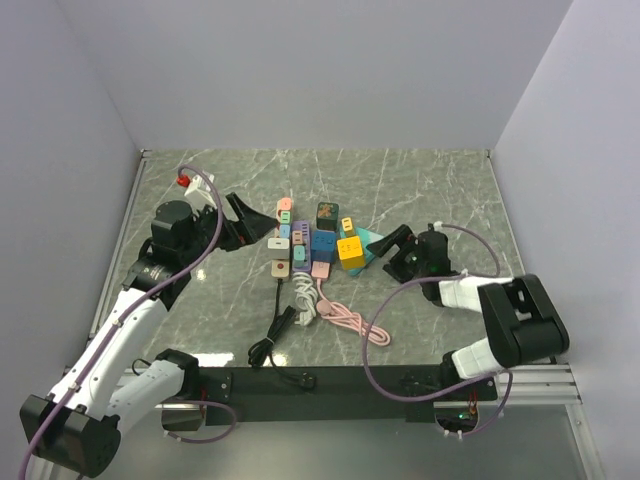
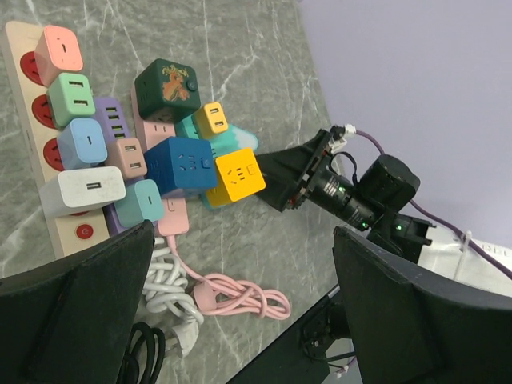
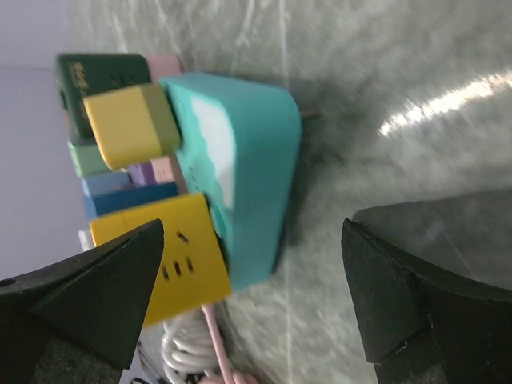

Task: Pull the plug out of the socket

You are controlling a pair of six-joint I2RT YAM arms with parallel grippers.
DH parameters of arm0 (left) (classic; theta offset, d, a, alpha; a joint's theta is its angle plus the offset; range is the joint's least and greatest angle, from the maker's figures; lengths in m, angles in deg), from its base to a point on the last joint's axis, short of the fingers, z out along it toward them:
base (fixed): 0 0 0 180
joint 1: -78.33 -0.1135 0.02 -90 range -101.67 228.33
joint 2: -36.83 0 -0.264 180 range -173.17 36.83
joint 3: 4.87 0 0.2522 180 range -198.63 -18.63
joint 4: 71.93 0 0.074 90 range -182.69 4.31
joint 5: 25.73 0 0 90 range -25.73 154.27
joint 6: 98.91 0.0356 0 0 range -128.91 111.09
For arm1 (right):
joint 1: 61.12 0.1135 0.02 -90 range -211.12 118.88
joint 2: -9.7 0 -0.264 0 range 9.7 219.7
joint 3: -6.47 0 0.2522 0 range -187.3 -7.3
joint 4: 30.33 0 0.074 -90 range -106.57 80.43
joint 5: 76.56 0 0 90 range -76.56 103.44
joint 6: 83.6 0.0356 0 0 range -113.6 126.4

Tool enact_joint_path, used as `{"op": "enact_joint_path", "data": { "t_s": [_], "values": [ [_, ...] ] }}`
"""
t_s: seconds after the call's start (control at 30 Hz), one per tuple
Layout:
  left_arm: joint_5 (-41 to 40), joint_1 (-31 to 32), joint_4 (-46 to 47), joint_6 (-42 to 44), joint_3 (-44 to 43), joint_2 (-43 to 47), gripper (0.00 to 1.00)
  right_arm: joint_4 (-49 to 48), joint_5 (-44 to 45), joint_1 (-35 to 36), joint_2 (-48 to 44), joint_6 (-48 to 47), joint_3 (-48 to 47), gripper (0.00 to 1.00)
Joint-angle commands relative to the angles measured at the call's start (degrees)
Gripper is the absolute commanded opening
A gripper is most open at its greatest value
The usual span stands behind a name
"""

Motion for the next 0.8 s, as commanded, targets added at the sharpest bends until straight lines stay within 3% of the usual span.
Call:
{"op": "enact_joint_path", "data": {
  "t_s": [0.0, 0.27, 0.4, 0.53, 0.63, 0.67, 0.7, 0.77],
  "values": [
    [-0.88, 0.41, -0.16, 0.44, -0.97, 1.01, 0.99, -9.38, 0.83, 1.06, 4.20, 3.65, -1.34, 0.98],
    [-0.45, 0.41, -1.21, 1.58, -0.44, 0.14, 0.99, -10.81, 3.03, 4.57, 12.99, 6.99, -6.26, 0.95],
    [-0.10, 0.41, -0.95, 1.67, -0.53, -0.66, 0.99, -8.18, 6.27, 7.12, 16.23, 8.22, -8.63, 0.85],
    [0.52, 0.42, -0.60, 1.76, -0.53, -0.83, 0.99, -7.82, 7.51, 7.57, 17.12, 10.85, -7.94, 0.58],
    [1.04, 0.50, -0.60, 2.02, -0.79, -1.01, 0.99, -8.08, 8.91, 7.48, 14.76, 11.04, -5.30, 0.28],
    [1.74, 0.50, -0.42, 2.19, -0.88, -1.18, 0.99, -7.56, 9.27, 7.48, 13.71, 10.60, -4.77, 0.08],
    [2.01, 0.50, -0.42, 2.19, -0.88, -1.45, 0.99, -5.73, 9.71, 7.48, 12.57, 10.16, -3.90, 0.00],
    [3.23, 0.76, -0.16, 2.63, -1.40, -2.32, 0.99, -3.26, 11.11, 7.57, 8.09, 8.85, -3.10, 0.00]
  ]
}}
